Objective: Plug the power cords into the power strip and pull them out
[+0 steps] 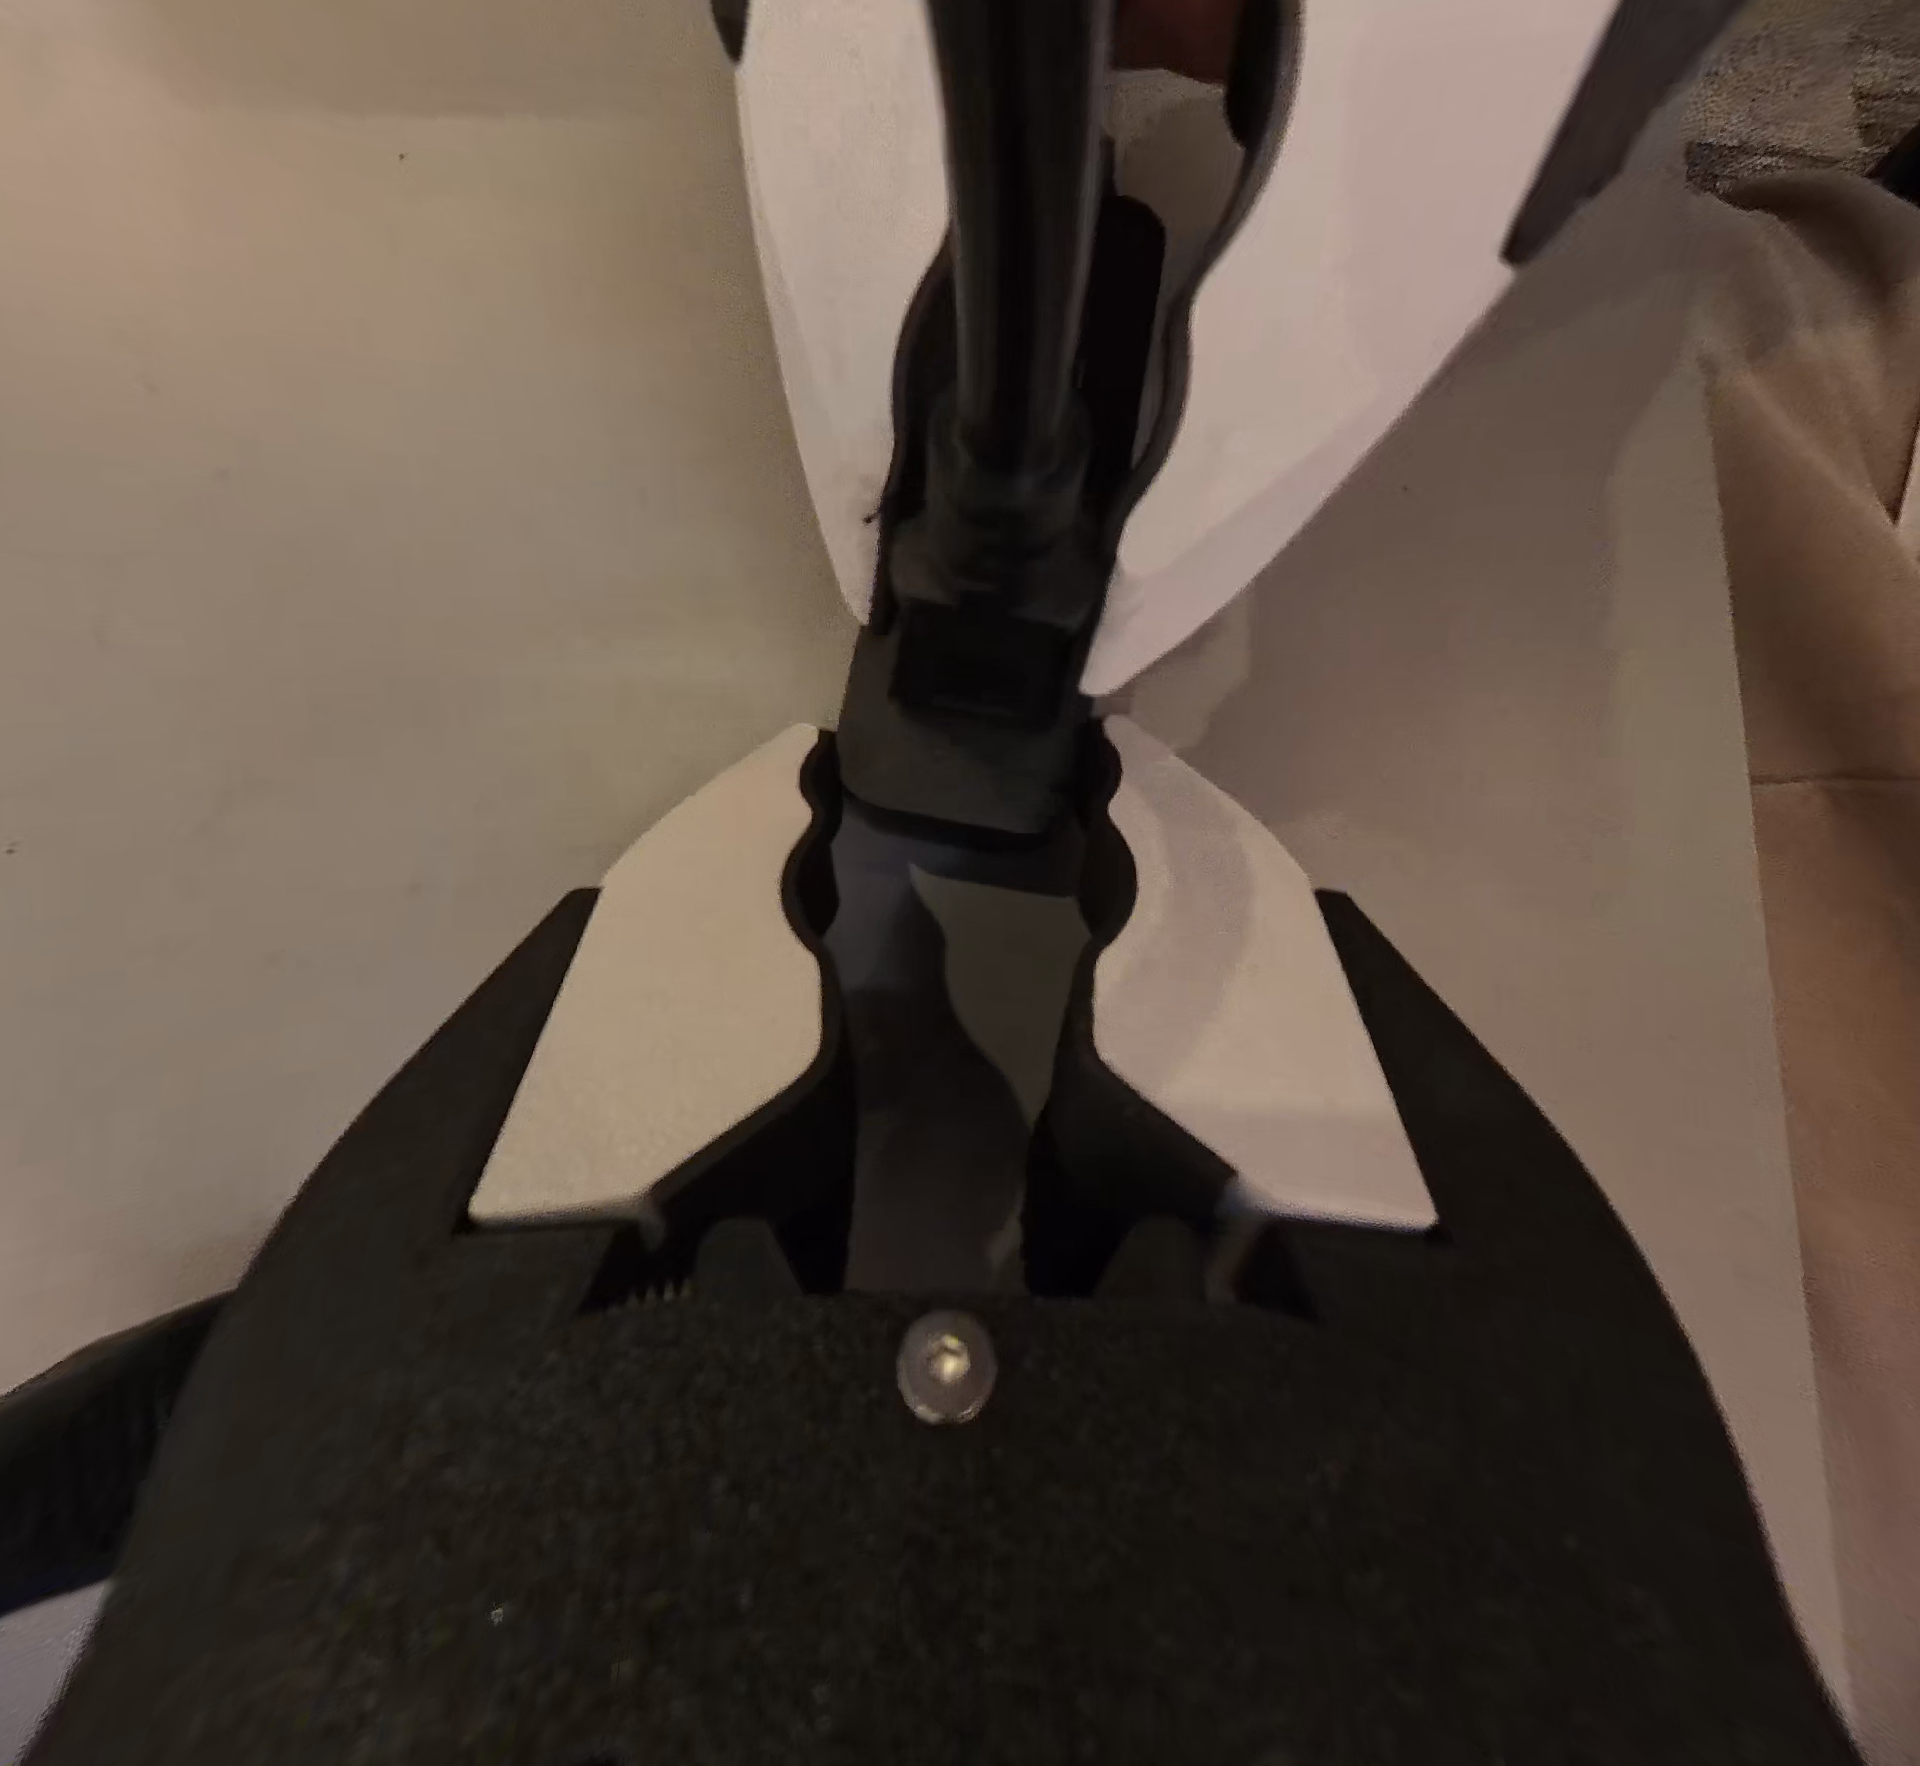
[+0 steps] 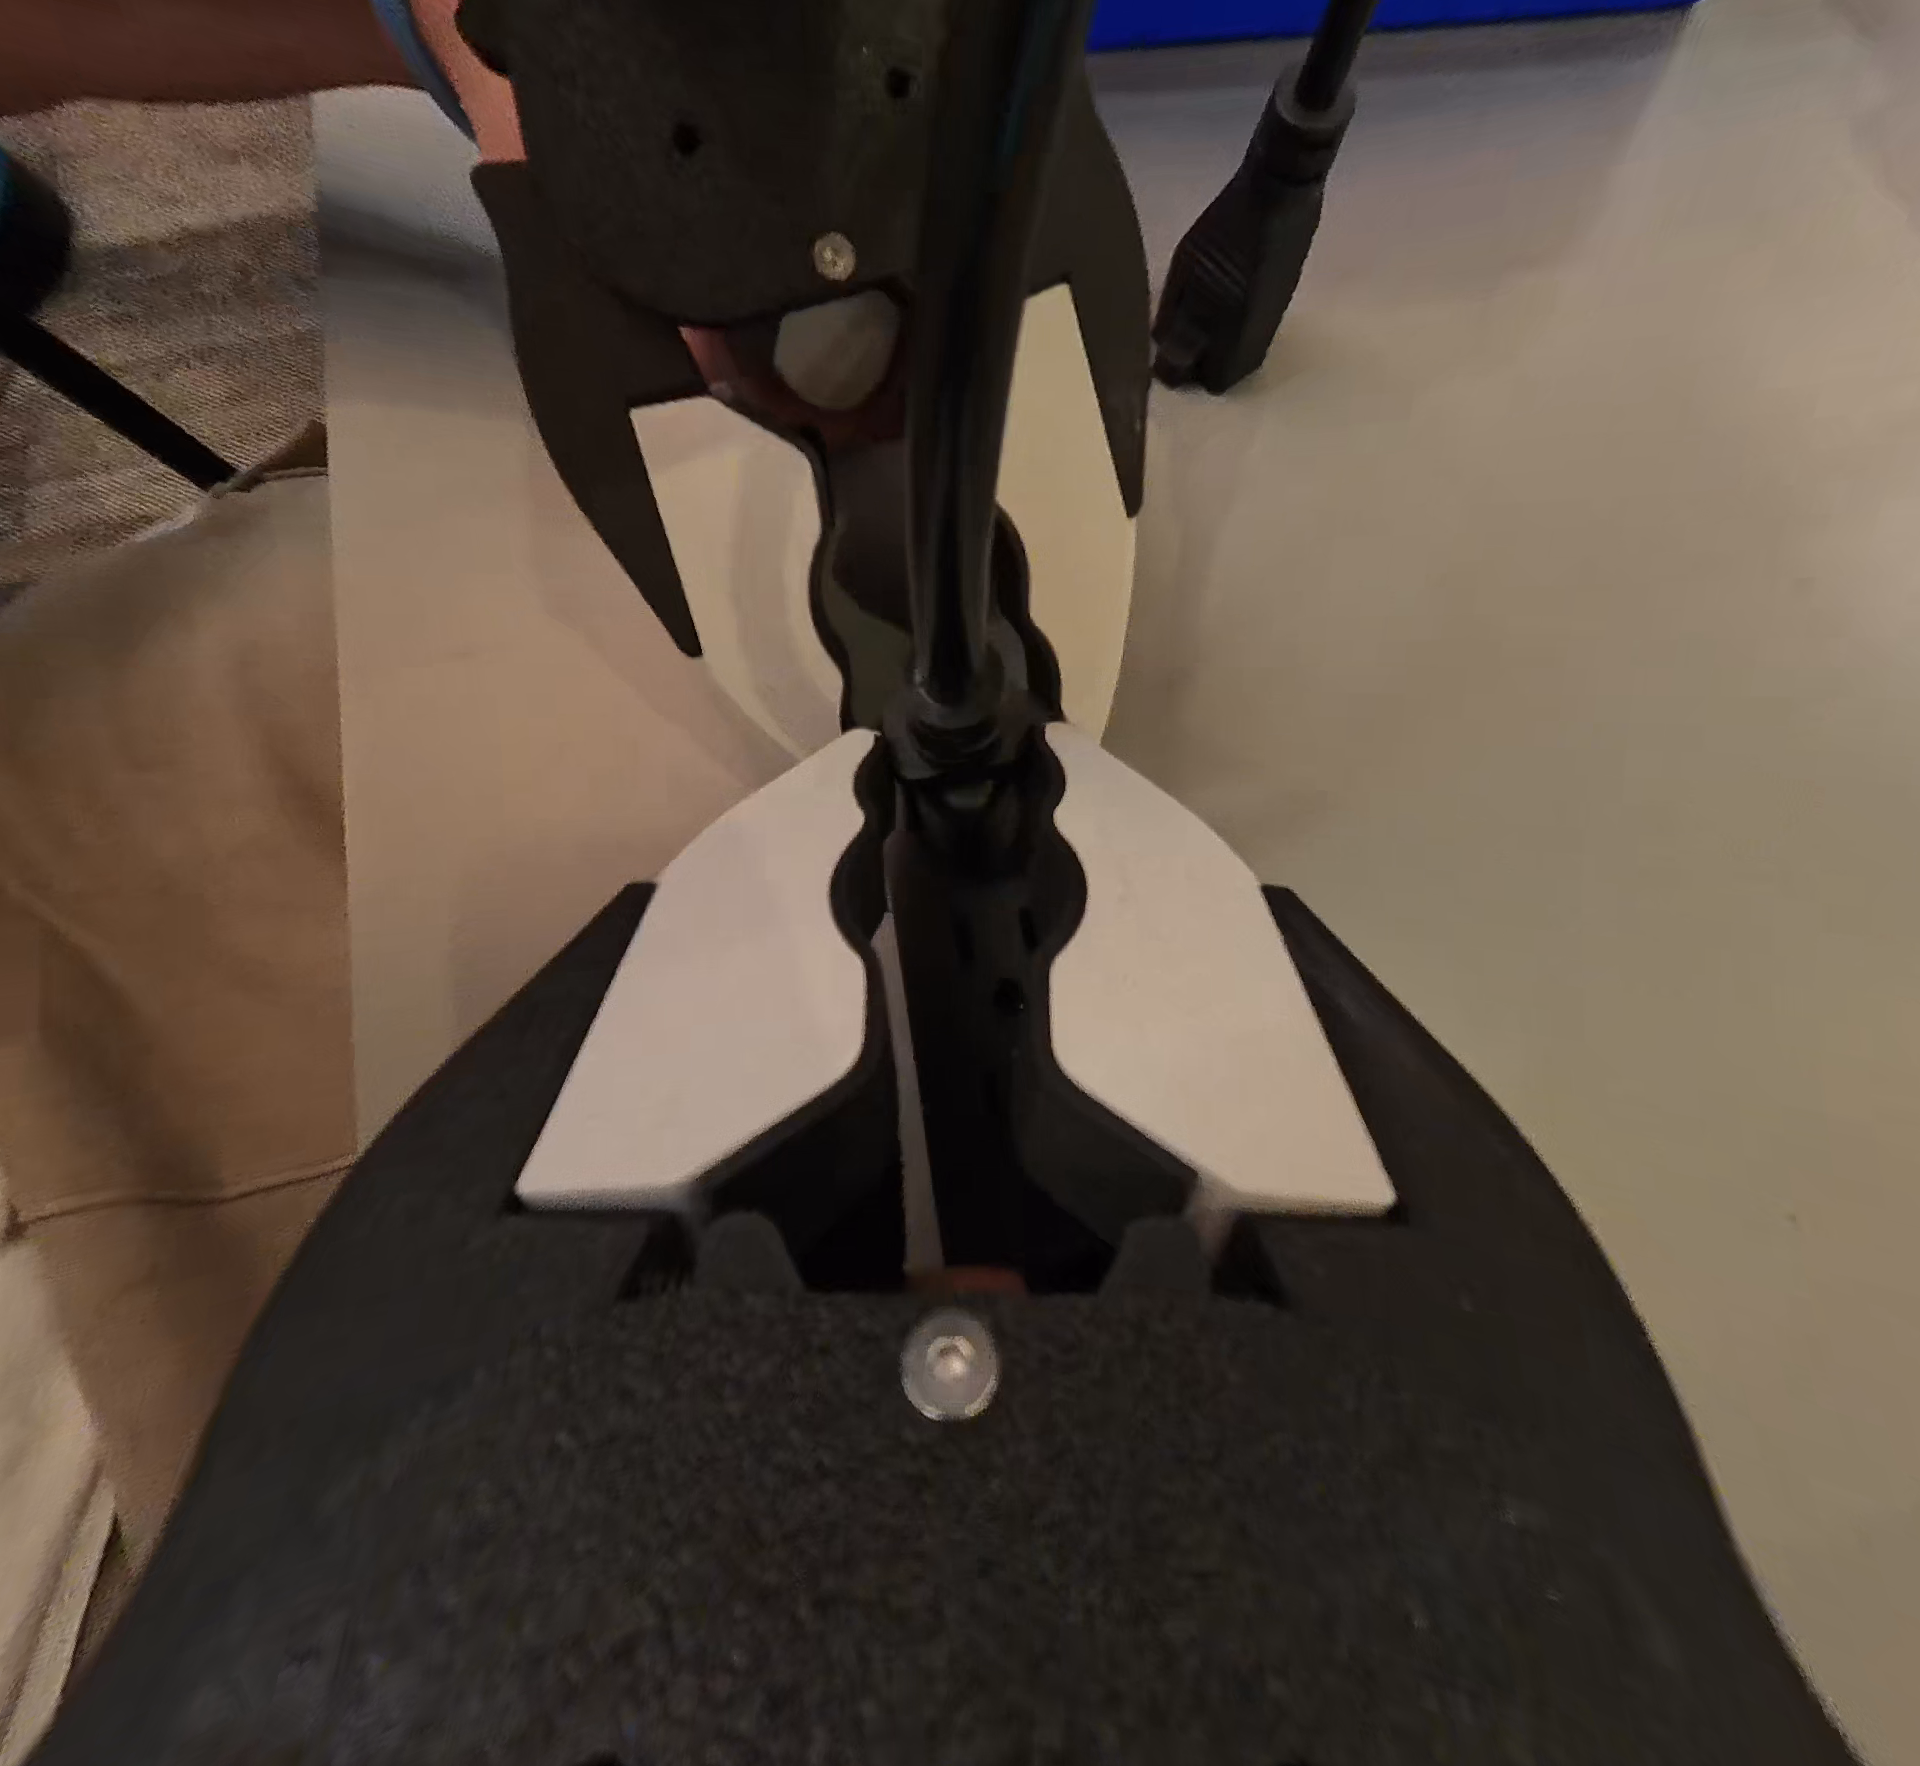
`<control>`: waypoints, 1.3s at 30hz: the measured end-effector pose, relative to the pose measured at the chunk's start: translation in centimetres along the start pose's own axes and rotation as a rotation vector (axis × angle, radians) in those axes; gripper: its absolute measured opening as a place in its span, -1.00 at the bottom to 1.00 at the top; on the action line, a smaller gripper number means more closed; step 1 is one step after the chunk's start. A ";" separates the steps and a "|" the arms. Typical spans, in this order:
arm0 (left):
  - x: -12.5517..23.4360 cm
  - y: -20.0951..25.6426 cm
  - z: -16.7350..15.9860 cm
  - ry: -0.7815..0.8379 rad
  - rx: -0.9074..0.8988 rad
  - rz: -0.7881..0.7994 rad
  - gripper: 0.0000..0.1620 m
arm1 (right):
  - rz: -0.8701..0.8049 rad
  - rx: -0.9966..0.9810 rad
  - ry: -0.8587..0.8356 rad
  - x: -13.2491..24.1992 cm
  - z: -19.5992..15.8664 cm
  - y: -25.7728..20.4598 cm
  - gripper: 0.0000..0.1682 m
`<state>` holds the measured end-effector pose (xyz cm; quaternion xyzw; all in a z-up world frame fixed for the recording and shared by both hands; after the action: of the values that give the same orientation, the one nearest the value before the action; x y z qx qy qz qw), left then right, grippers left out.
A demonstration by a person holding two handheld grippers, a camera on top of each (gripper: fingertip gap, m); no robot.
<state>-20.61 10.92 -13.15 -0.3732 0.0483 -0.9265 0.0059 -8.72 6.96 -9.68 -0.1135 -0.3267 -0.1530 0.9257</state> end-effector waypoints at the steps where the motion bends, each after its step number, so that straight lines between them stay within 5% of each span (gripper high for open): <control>1: -0.1 0.1 0.1 -0.002 0.002 0.002 -0.44 | 0.031 -0.020 0.023 0.2 -0.3 0.4 -0.71; 39: -0.9 -0.3 0.7 -0.020 0.003 0.003 -0.45 | 0.045 -0.010 0.006 0.9 -0.7 1.3 -0.71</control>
<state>-19.51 11.17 -13.23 -0.3822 0.0474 -0.9228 0.0082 -7.24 7.74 -9.76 -0.1251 -0.3207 -0.1342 0.9293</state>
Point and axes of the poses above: each gripper's, where its closed fingertips meet, x back along the fingers, z out of its top, y = z × x across the jaws, the point moved 9 cm from there along x, back along the fingers, and after that the axes turned 8 degrees about z, right-handed, at the moved point
